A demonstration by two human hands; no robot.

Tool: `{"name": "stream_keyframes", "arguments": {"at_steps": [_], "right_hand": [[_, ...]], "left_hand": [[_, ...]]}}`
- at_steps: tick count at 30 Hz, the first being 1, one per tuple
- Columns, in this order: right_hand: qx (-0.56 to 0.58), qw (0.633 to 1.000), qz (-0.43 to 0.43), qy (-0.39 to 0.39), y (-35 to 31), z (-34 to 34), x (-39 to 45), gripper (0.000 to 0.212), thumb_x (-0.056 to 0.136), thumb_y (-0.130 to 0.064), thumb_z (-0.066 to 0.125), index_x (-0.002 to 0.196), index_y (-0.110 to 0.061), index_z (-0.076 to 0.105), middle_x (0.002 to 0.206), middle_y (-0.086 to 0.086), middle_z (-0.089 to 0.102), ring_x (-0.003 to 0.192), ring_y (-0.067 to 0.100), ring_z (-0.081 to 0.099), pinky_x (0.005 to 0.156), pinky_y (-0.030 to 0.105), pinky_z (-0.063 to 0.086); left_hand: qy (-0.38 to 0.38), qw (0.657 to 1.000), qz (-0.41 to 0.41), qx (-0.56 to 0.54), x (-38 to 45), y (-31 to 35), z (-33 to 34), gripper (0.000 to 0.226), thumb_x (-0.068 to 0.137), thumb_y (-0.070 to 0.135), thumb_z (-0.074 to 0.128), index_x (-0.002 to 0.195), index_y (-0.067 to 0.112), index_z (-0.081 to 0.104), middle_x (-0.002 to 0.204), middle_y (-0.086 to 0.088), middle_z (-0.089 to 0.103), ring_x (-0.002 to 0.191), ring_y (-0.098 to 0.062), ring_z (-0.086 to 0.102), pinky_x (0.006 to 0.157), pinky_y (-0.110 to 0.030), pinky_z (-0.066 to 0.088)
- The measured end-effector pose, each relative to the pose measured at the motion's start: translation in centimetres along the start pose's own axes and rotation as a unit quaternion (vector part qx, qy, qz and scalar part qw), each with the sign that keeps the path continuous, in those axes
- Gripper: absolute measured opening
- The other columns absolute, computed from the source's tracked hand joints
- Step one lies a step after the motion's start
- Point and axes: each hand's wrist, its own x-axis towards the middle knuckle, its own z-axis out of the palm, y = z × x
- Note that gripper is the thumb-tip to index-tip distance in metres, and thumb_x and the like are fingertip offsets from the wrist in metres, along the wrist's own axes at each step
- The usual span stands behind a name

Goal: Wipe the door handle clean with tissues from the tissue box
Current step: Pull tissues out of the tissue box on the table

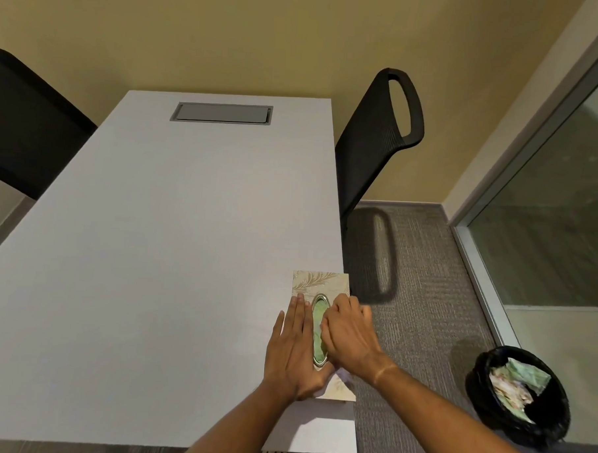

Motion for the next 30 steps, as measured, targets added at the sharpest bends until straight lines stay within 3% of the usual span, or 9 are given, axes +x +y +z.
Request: {"name": "stream_keyframes", "arguments": {"at_steps": [7, 13, 18, 22, 26, 28, 30], "right_hand": [[0.103, 0.994, 0.011, -0.031, 0.8, 0.0, -0.7, 0.024, 0.096, -0.034, 0.032, 0.087, -0.024, 0.051, 0.095, -0.002, 0.043, 0.086, 0.016, 0.038, 0.08, 0.037, 0.034], [0.201, 0.979, 0.022, -0.032, 1.7, -0.8, -1.1, 0.025, 0.09, -0.04, 0.03, 0.084, -0.029, 0.051, 0.093, -0.005, 0.043, 0.088, 0.013, 0.038, 0.081, 0.034, 0.036], [0.29, 0.956, 0.036, -0.021, 2.0, -1.7, -1.0, 0.016, 0.094, -0.03, 0.041, 0.091, -0.02, 0.053, 0.095, -0.003, 0.044, 0.091, 0.014, 0.04, 0.08, 0.028, 0.039], [0.329, 0.943, 0.052, -0.012, 2.2, -2.1, -0.8, 0.02, 0.094, -0.033, 0.039, 0.089, -0.02, 0.053, 0.093, -0.003, 0.047, 0.091, 0.012, 0.043, 0.076, 0.026, 0.039], [0.437, 0.892, 0.114, -0.035, 2.1, -3.2, -0.7, 0.018, 0.1, -0.029, 0.042, 0.091, -0.019, 0.055, 0.095, 0.004, 0.056, 0.083, 0.018, 0.056, 0.072, 0.034, 0.051], [0.515, 0.845, 0.137, -0.05, 1.8, -4.2, -0.7, 0.021, 0.101, -0.027, 0.042, 0.094, -0.013, 0.056, 0.094, 0.009, 0.06, 0.08, 0.017, 0.059, 0.065, 0.026, 0.052], [0.589, 0.791, 0.157, -0.055, 1.9, -5.2, -0.3, 0.025, 0.102, -0.023, 0.039, 0.099, -0.004, 0.054, 0.1, 0.015, 0.061, 0.087, 0.02, 0.064, 0.068, 0.021, 0.053]], "left_hand": [[0.03, 0.999, 0.012, 0.002, 0.0, 0.2, -0.4, 0.106, 0.086, 0.083, 0.026, 0.158, 0.011, -0.005, 0.158, -0.015, 0.029, 0.144, -0.03, 0.033, 0.115, -0.048, 0.027], [-0.016, 1.0, 0.012, -0.001, -0.1, -0.1, -0.2, 0.103, 0.087, 0.084, 0.023, 0.158, 0.009, 0.014, 0.164, -0.014, 0.014, 0.151, -0.032, 0.015, 0.115, -0.045, 0.009], [-0.035, 0.999, 0.009, 0.014, 0.0, -0.1, -0.1, 0.105, 0.086, 0.084, 0.024, 0.156, 0.006, 0.025, 0.162, -0.016, 0.022, 0.149, -0.033, 0.022, 0.114, -0.043, 0.014], [-0.032, 0.999, 0.008, 0.01, -0.1, -0.2, 0.1, 0.107, 0.084, 0.086, 0.023, 0.157, 0.008, 0.021, 0.164, -0.014, 0.014, 0.151, -0.033, 0.014, 0.116, -0.043, 0.009], [-0.029, 0.999, 0.007, 0.012, -0.1, -0.2, 0.1, 0.108, 0.083, 0.088, 0.021, 0.158, 0.01, 0.016, 0.165, -0.013, 0.01, 0.152, -0.032, 0.01, 0.117, -0.044, 0.007], [-0.022, 1.0, 0.009, 0.008, -0.2, -0.3, 0.1, 0.11, 0.082, 0.089, 0.019, 0.159, 0.011, 0.009, 0.166, -0.011, 0.003, 0.152, -0.031, 0.002, 0.118, -0.044, 0.003], [-0.026, 1.0, 0.011, 0.004, -0.2, -0.4, 0.2, 0.113, 0.08, 0.091, 0.017, 0.159, 0.012, 0.002, 0.166, -0.009, -0.006, 0.153, -0.029, -0.006, 0.12, -0.044, -0.001]]}}
